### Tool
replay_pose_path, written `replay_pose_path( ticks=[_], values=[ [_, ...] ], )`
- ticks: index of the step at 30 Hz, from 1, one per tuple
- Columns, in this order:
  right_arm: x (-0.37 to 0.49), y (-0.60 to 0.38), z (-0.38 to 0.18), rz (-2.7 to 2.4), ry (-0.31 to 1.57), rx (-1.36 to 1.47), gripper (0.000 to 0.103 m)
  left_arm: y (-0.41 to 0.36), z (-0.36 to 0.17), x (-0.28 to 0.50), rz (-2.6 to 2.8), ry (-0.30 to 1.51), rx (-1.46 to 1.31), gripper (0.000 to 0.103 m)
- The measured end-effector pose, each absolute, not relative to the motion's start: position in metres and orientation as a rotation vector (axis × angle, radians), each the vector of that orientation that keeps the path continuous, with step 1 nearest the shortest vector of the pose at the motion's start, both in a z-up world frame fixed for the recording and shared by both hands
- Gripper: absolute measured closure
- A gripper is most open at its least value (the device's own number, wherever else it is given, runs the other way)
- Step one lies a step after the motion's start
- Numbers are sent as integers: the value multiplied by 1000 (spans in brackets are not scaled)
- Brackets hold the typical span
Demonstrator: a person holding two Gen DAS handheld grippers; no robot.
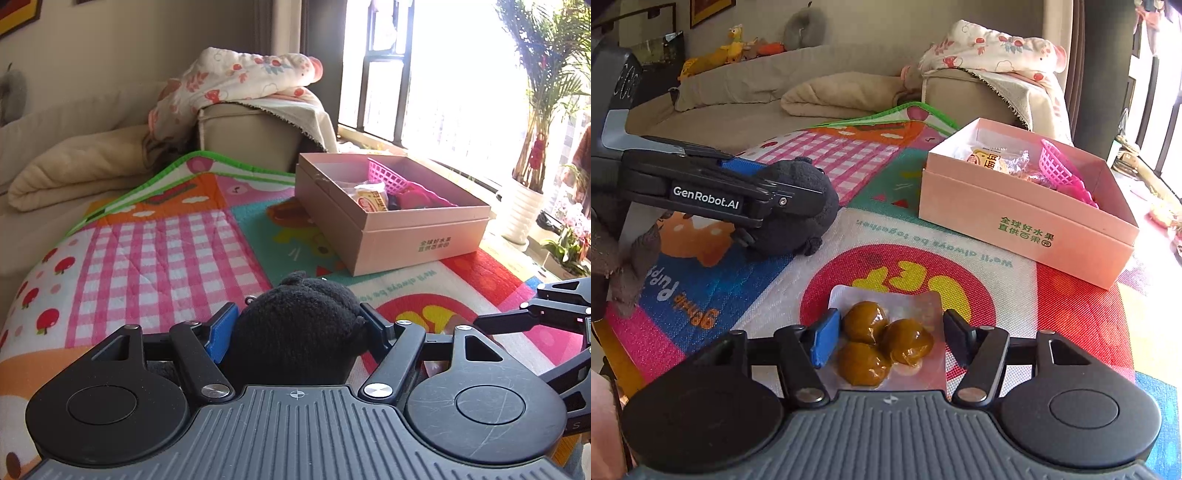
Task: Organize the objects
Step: 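Lift the black plush toy with the left tool while the right lifts the snack tray, then place the plush toy into the box with the left tool while the right places the snack tray in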
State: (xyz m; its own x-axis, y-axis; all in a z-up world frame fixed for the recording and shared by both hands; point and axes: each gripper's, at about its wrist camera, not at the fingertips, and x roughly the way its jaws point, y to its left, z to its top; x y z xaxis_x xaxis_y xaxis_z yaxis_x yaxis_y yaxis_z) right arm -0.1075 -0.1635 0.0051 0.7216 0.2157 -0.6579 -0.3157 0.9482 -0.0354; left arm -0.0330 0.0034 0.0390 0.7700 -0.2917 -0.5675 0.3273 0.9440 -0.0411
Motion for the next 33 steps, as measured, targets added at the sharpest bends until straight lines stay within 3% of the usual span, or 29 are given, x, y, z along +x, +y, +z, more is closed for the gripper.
replay_pose_path(
  ticks=[14, 25, 33],
  values=[
    [-138, -214, 60, 165, 529, -24, 42, 10, 49, -28, -348, 589, -38, 33],
    [-129, -249, 59, 72, 496, 76, 42, -59, 143, 90, -499, 381, -225, 29],
    [-123, -265, 43, 28, 554, 80, 42, -109, 90, 173, -517, 529, -277, 30]
  ],
)
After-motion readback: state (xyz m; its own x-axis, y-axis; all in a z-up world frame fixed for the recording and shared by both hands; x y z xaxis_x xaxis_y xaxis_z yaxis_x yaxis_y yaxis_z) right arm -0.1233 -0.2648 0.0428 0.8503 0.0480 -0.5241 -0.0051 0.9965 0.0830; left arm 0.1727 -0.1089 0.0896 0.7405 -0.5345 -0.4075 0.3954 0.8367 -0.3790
